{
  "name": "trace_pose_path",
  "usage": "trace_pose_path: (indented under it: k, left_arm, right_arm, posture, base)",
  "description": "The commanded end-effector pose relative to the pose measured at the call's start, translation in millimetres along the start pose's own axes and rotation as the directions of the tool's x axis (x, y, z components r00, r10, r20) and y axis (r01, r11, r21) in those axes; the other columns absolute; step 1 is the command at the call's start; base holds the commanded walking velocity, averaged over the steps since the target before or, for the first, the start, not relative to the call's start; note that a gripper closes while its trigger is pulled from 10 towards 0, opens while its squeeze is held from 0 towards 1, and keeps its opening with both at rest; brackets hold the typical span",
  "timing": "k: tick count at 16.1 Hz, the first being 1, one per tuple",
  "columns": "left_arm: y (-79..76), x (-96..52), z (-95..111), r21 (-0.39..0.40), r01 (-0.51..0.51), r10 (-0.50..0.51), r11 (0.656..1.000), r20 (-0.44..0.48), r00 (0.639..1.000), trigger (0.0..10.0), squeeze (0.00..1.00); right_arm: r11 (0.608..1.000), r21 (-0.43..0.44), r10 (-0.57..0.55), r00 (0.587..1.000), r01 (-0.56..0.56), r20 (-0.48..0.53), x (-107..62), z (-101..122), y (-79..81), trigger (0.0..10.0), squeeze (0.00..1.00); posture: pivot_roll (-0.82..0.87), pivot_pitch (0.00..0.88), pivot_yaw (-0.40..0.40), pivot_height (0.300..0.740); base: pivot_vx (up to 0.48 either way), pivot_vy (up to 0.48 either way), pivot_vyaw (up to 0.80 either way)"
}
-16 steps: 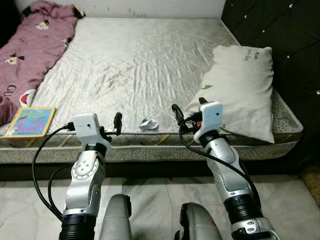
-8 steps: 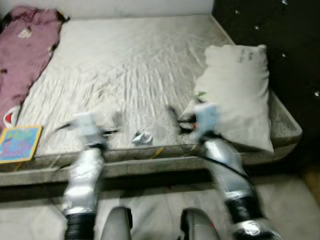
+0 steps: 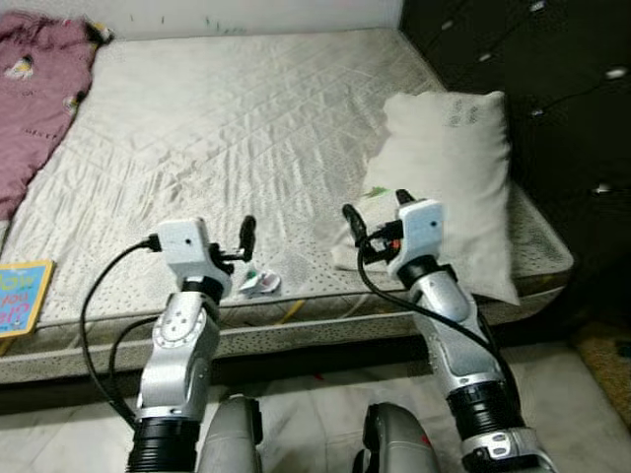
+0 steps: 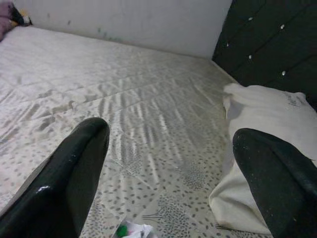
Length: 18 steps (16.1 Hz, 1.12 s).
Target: Clean up the room
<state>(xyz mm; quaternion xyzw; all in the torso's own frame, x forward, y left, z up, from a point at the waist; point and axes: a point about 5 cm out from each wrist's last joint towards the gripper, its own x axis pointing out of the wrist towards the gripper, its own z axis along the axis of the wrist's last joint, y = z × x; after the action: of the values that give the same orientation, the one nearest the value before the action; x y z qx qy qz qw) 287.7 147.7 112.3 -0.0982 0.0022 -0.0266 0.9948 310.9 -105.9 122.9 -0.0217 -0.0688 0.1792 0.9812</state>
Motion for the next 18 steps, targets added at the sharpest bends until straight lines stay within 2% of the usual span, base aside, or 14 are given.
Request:
trace_pose_path:
  k: [1,12,18]
  left_arm:
    - [4.2,-1.0,-1.6,0.003,-0.018,0.018,1.0,-0.016,1.0,10.0,0.0]
    - [7.3,2.5,0.1,0.007,-0.042,0.042,0.999,-0.012,0.999,10.0,0.0]
    - [7.3,2.5,0.1,-0.002,-0.048,0.048,0.999,-0.007,0.999,10.0,0.0]
  right_arm:
    - [1.0,0.006,0.02,1.0,-0.02,-0.002,1.0,-0.4,4.0,10.0,0.0]
    - [0.999,0.006,0.048,0.999,-0.048,-0.005,2.5,-1.8,9.0,10.0,0.0]
    - [0.998,-0.022,0.057,0.998,-0.057,-0.018,2.2,-3.4,9.6,10.0,0.0]
  posture:
    - [0.04,0.043,-0.008,0.652]
    - [0.04,0.065,-0.009,0.592]
    - [0.04,0.051,-0.01,0.592]
  base:
    - [0.0,0.0,0.0]
    - [0.0,0.0,0.0]
    - [0.0,0.0,0.0]
